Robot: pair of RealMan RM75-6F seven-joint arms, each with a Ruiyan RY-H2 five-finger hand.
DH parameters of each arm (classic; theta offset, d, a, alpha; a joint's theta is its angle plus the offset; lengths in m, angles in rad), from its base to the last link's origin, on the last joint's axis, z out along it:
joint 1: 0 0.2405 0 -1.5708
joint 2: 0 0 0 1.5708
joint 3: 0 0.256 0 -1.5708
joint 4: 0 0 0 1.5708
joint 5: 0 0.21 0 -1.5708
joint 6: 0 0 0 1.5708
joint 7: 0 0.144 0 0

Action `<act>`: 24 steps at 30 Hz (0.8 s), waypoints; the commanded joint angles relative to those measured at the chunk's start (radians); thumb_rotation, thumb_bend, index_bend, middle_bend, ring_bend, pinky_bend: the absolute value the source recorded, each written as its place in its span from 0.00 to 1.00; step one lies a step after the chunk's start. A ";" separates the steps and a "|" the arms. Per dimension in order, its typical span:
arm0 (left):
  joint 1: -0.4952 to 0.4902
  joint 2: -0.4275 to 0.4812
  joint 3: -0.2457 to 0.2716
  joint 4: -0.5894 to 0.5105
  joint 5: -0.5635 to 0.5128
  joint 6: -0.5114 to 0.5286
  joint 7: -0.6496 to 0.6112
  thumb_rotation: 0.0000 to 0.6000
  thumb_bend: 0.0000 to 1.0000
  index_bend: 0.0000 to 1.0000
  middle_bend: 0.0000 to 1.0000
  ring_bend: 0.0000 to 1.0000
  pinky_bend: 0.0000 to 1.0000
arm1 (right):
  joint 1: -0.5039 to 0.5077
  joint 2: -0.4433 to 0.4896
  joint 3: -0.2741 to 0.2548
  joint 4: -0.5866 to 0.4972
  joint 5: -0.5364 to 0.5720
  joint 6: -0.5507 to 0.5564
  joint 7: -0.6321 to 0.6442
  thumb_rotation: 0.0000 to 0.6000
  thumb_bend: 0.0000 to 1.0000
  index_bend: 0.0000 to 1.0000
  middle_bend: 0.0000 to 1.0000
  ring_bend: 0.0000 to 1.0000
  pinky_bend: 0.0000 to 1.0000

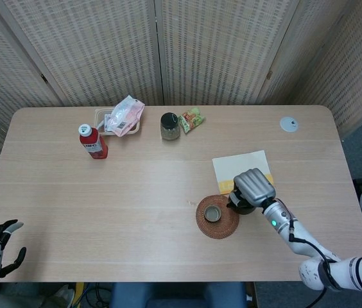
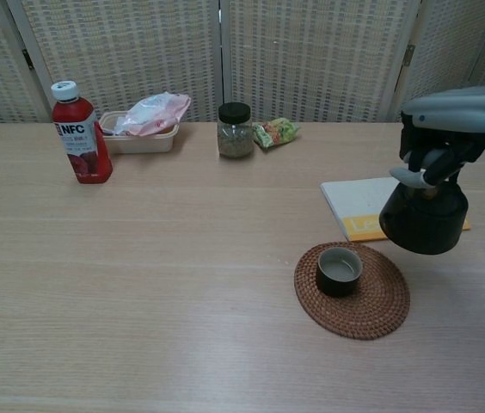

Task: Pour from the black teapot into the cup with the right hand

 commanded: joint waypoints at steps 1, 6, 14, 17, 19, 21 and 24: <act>-0.003 0.000 0.000 -0.003 0.001 -0.003 0.003 1.00 0.36 0.25 0.20 0.21 0.08 | -0.038 0.022 0.002 0.021 -0.026 -0.026 0.062 0.73 0.46 0.99 0.89 0.89 0.51; -0.006 -0.002 0.001 -0.006 0.001 -0.008 0.008 1.00 0.36 0.25 0.20 0.21 0.08 | -0.076 0.022 -0.008 0.064 -0.053 -0.043 0.109 0.74 0.45 0.99 0.88 0.88 0.51; -0.012 -0.006 0.004 -0.008 0.002 -0.016 0.011 1.00 0.36 0.25 0.20 0.21 0.08 | -0.124 -0.011 -0.005 0.152 -0.086 -0.055 0.159 0.74 0.40 0.99 0.86 0.85 0.51; -0.012 -0.008 0.005 -0.007 0.001 -0.018 0.013 1.00 0.36 0.25 0.20 0.21 0.08 | -0.135 -0.027 0.003 0.184 -0.091 -0.063 0.174 0.73 0.40 0.99 0.86 0.84 0.51; -0.011 -0.009 0.006 -0.006 0.000 -0.018 0.013 1.00 0.36 0.25 0.20 0.21 0.08 | -0.139 -0.035 0.008 0.201 -0.092 -0.070 0.182 0.73 0.39 0.99 0.85 0.84 0.51; -0.009 -0.009 0.006 -0.006 -0.003 -0.017 0.013 1.00 0.36 0.25 0.20 0.21 0.08 | -0.144 -0.043 0.012 0.219 -0.096 -0.076 0.184 0.74 0.39 0.99 0.85 0.84 0.51; -0.008 -0.009 0.006 -0.004 -0.006 -0.016 0.011 1.00 0.36 0.25 0.20 0.21 0.08 | -0.152 -0.057 0.015 0.243 -0.104 -0.076 0.179 0.74 0.39 0.99 0.85 0.84 0.51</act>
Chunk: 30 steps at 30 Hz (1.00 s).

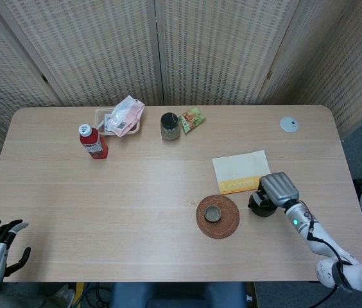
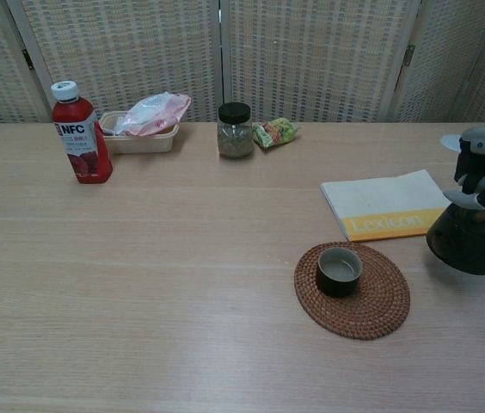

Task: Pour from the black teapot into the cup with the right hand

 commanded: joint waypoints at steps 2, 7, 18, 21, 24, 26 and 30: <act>0.000 -0.001 0.001 0.002 -0.001 -0.003 -0.001 1.00 0.36 0.25 0.20 0.21 0.08 | -0.012 -0.020 0.008 0.030 -0.009 -0.002 -0.005 0.74 0.39 0.99 0.85 0.84 0.51; -0.001 -0.005 0.002 0.004 -0.001 -0.003 -0.002 1.00 0.36 0.25 0.20 0.21 0.08 | -0.025 -0.041 0.011 0.060 -0.019 -0.005 -0.010 0.74 0.37 0.99 0.84 0.82 0.51; -0.003 -0.009 0.004 0.006 0.000 -0.007 0.001 1.00 0.36 0.25 0.20 0.21 0.08 | -0.055 -0.065 0.026 0.101 -0.042 -0.012 0.017 0.74 0.03 0.97 0.83 0.82 0.51; -0.004 -0.010 0.004 0.007 0.000 -0.008 0.001 1.00 0.36 0.25 0.20 0.21 0.08 | -0.062 -0.065 0.031 0.104 -0.048 -0.013 0.025 0.74 0.00 0.97 0.83 0.82 0.51; -0.004 -0.011 0.004 0.008 -0.001 -0.009 0.000 1.00 0.36 0.25 0.20 0.21 0.08 | -0.067 -0.065 0.032 0.106 -0.054 -0.013 0.019 0.73 0.00 0.97 0.83 0.82 0.50; -0.004 -0.012 0.005 0.009 -0.002 -0.010 -0.001 1.00 0.36 0.25 0.20 0.21 0.08 | -0.071 -0.066 0.034 0.106 -0.060 -0.009 0.017 0.73 0.00 0.96 0.83 0.81 0.48; -0.004 -0.012 0.005 0.011 -0.002 -0.010 -0.002 1.00 0.36 0.25 0.20 0.21 0.08 | -0.079 -0.067 0.038 0.103 -0.070 -0.005 0.021 0.70 0.00 0.96 0.83 0.81 0.46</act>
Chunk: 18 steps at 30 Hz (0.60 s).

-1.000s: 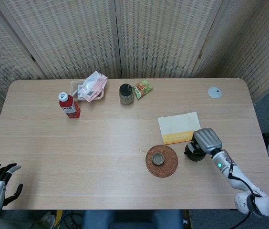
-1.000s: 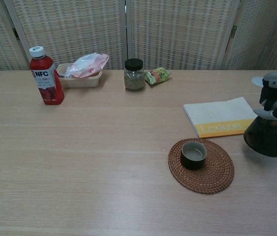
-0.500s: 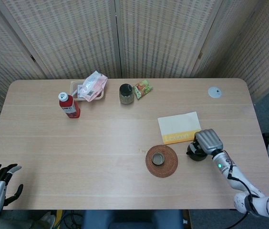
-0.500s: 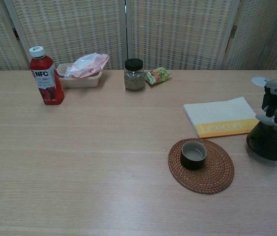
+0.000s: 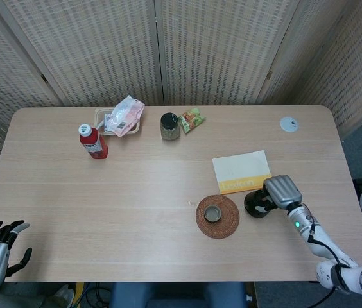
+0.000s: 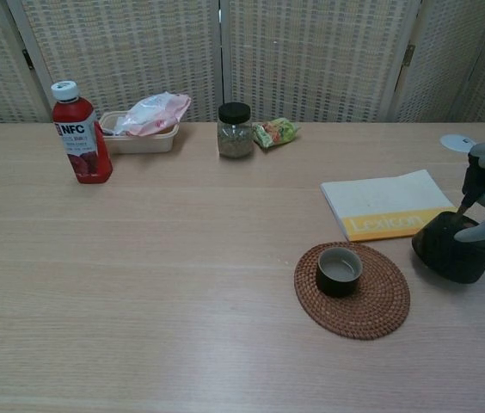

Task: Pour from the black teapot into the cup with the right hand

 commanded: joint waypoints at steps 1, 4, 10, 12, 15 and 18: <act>0.000 0.000 0.000 0.001 0.000 0.000 -0.001 1.00 0.36 0.25 0.20 0.21 0.08 | -0.004 0.000 0.003 -0.001 -0.004 -0.001 0.002 0.70 0.00 0.96 0.83 0.81 0.46; 0.000 -0.001 0.000 0.002 -0.001 0.001 -0.002 1.00 0.36 0.25 0.20 0.21 0.08 | -0.006 0.000 0.004 0.000 -0.006 -0.001 -0.011 0.69 0.00 0.96 0.83 0.81 0.44; 0.000 -0.002 0.001 0.004 0.000 0.001 -0.004 1.00 0.36 0.25 0.20 0.21 0.08 | -0.009 -0.005 0.005 -0.003 -0.002 0.000 -0.049 0.69 0.00 0.96 0.83 0.81 0.41; 0.000 -0.002 0.001 0.004 0.000 0.001 -0.003 1.00 0.36 0.25 0.20 0.21 0.08 | -0.010 -0.007 0.005 -0.003 -0.002 0.001 -0.062 0.69 0.00 0.96 0.83 0.81 0.41; 0.001 -0.001 0.001 0.003 0.000 0.002 -0.004 1.00 0.36 0.25 0.20 0.21 0.08 | -0.011 -0.011 0.001 0.000 0.000 0.000 -0.089 0.69 0.00 0.96 0.83 0.81 0.41; 0.001 0.000 0.002 0.003 0.001 0.003 -0.004 1.00 0.36 0.25 0.20 0.21 0.08 | -0.010 -0.014 -0.001 0.001 0.002 0.003 -0.118 0.69 0.00 0.96 0.83 0.80 0.40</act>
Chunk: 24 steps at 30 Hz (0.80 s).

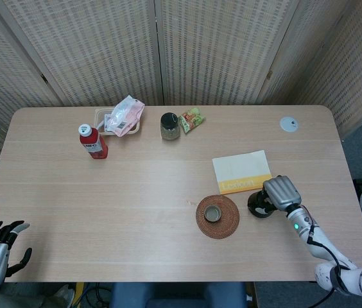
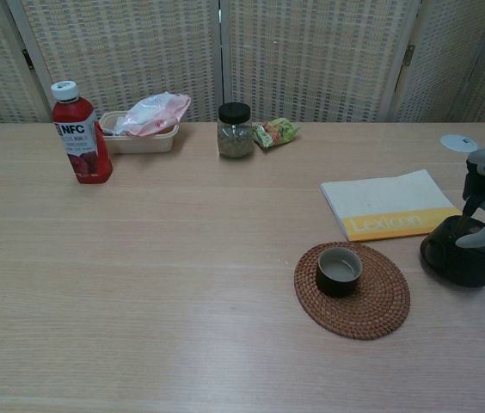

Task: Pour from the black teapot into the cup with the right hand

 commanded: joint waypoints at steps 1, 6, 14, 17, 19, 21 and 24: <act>0.000 0.000 0.000 0.000 0.000 0.000 0.000 1.00 0.36 0.25 0.20 0.21 0.08 | 0.000 -0.003 -0.002 0.001 0.002 0.003 -0.022 0.69 0.00 0.96 0.82 0.80 0.40; 0.001 -0.001 0.001 0.000 0.001 0.001 0.000 1.00 0.36 0.25 0.20 0.21 0.08 | -0.002 -0.007 -0.011 -0.006 0.001 0.007 -0.070 0.69 0.00 0.96 0.82 0.78 0.39; 0.002 -0.003 0.002 0.003 0.001 0.001 -0.004 1.00 0.36 0.25 0.20 0.21 0.08 | -0.006 -0.014 -0.018 -0.016 0.015 0.011 -0.129 0.69 0.00 0.94 0.80 0.76 0.39; 0.003 -0.004 0.003 0.006 -0.001 0.001 -0.006 1.00 0.36 0.25 0.20 0.21 0.08 | -0.006 -0.017 -0.022 -0.014 0.021 0.011 -0.151 0.69 0.00 0.90 0.79 0.74 0.39; 0.004 -0.005 0.004 0.009 -0.001 0.002 -0.007 1.00 0.36 0.25 0.20 0.21 0.08 | -0.006 -0.020 -0.023 -0.014 0.027 0.012 -0.168 0.69 0.00 0.86 0.75 0.69 0.38; 0.005 -0.006 0.004 0.011 -0.001 0.003 -0.009 1.00 0.36 0.25 0.20 0.21 0.08 | -0.006 -0.022 -0.023 -0.014 0.032 0.014 -0.180 0.69 0.00 0.81 0.72 0.64 0.37; 0.005 -0.006 0.003 0.012 -0.001 0.003 -0.010 1.00 0.36 0.25 0.20 0.21 0.08 | -0.006 -0.026 -0.021 -0.017 0.038 0.017 -0.192 0.69 0.00 0.71 0.66 0.58 0.36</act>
